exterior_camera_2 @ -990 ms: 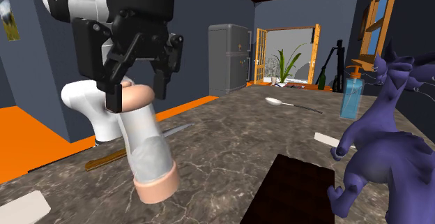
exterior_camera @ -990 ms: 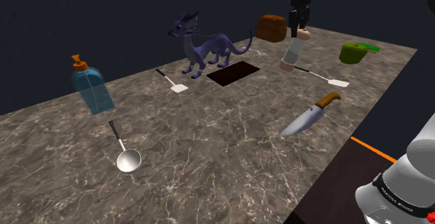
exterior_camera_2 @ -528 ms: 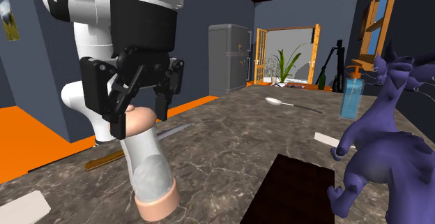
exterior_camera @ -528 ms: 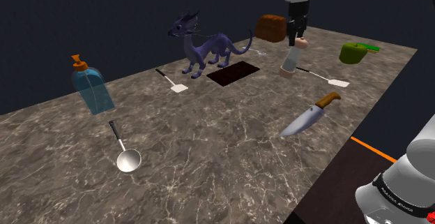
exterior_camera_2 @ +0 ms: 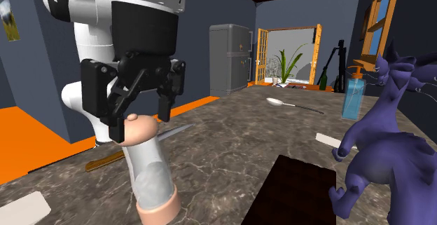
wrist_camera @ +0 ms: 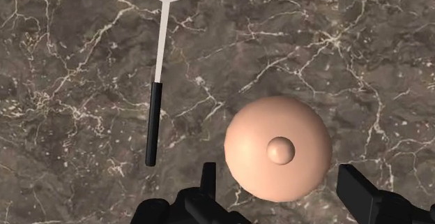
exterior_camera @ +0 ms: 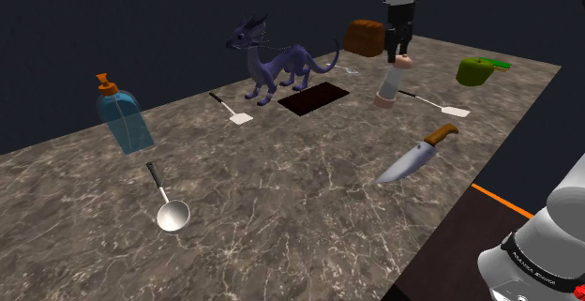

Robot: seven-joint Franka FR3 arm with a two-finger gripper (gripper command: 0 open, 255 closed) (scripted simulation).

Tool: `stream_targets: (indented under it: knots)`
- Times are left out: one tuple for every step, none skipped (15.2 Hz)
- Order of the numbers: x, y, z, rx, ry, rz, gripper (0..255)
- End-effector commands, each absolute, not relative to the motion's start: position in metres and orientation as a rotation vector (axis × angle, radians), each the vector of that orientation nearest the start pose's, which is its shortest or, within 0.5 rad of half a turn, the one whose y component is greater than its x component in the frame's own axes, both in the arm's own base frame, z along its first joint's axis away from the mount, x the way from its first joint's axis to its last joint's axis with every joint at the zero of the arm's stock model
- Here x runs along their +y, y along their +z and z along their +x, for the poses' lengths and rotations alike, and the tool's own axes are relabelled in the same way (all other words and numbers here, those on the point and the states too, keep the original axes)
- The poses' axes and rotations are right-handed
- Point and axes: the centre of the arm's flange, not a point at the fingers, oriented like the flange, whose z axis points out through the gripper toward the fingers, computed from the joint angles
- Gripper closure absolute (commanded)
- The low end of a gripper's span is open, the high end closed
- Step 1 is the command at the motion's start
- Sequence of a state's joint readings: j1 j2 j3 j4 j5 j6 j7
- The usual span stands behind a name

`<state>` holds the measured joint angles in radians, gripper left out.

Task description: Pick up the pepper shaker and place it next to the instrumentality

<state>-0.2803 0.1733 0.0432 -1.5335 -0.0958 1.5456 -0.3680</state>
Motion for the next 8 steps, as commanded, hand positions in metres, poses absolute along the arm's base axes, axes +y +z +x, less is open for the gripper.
stream_targets:
  knots:
    - [-0.152,0.541,0.577,-0.215,0.285,-3.158,0]
    - [-0.152,0.541,0.577,-0.215,0.285,-3.158,0]
    - [-0.152,0.541,0.577,-0.215,0.285,-3.158,0]
    - [-0.152,0.541,0.577,-0.215,0.285,-3.158,0]
    - [-0.152,0.54,0.577,-0.215,0.285,-3.158,0]
    - [-0.152,0.553,0.58,-0.215,0.285,-3.158,0]
    - [-0.151,0.566,0.582,-0.215,0.285,-3.158,0]
    - [-0.15,0.579,0.584,-0.215,0.285,-3.158,0]
